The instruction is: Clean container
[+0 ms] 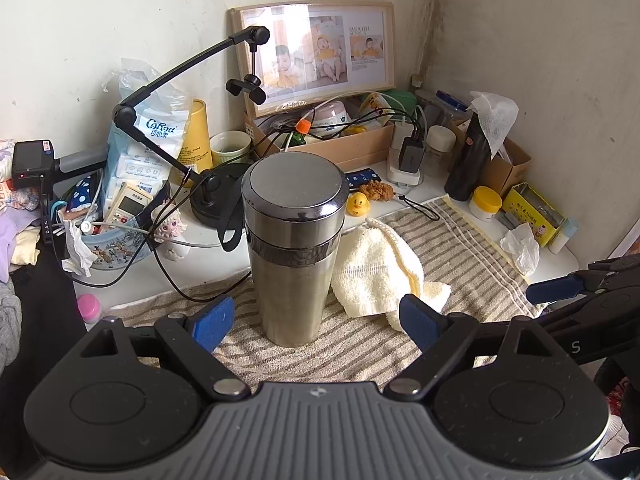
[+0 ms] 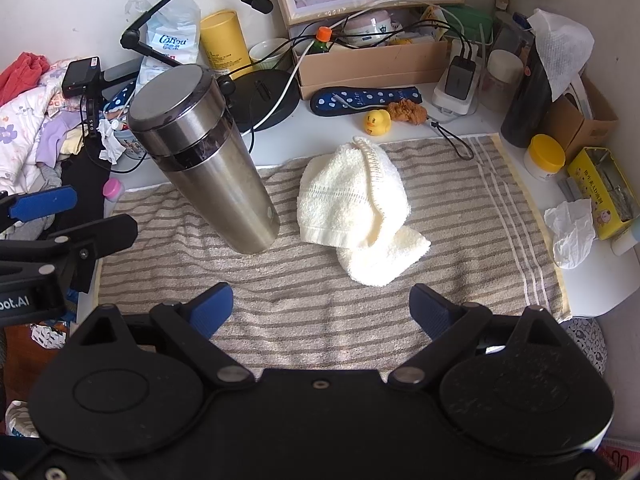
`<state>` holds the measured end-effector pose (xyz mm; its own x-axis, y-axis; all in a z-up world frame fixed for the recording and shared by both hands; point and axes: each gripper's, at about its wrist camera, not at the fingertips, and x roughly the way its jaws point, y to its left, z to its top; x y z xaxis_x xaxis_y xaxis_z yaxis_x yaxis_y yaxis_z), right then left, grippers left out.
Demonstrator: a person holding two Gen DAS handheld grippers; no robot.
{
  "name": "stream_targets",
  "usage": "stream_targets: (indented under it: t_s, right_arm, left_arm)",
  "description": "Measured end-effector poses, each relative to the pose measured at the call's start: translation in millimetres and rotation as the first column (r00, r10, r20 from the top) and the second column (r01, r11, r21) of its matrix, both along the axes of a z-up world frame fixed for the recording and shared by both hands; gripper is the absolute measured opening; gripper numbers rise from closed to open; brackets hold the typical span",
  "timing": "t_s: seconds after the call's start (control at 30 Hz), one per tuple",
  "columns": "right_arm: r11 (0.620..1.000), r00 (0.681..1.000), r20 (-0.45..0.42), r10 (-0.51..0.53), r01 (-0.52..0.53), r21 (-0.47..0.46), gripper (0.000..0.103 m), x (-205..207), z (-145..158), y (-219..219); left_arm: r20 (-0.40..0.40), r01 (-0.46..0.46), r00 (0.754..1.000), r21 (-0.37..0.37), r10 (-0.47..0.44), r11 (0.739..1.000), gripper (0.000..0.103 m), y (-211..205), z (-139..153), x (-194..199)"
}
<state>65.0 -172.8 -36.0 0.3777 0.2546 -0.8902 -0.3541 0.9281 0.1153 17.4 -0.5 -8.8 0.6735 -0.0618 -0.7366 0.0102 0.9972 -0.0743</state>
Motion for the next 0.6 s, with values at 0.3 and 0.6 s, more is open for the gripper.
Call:
stream_targets:
  t_s: [0.3,0.6]
  right_arm:
    - [1.000,1.000,-0.023,0.007,-0.007,0.007,0.095,10,-5,2]
    - [0.995,0.998,0.014,0.058,-0.059,0.079,0.095,24,-7,0]
  left_arm:
    - [-0.013,0.004,1.000,-0.009,-0.004,1.000,0.090,1,-4,7]
    - [-0.015,0.017,1.000,-0.028,-0.017,0.999,0.089,6,-7,18]
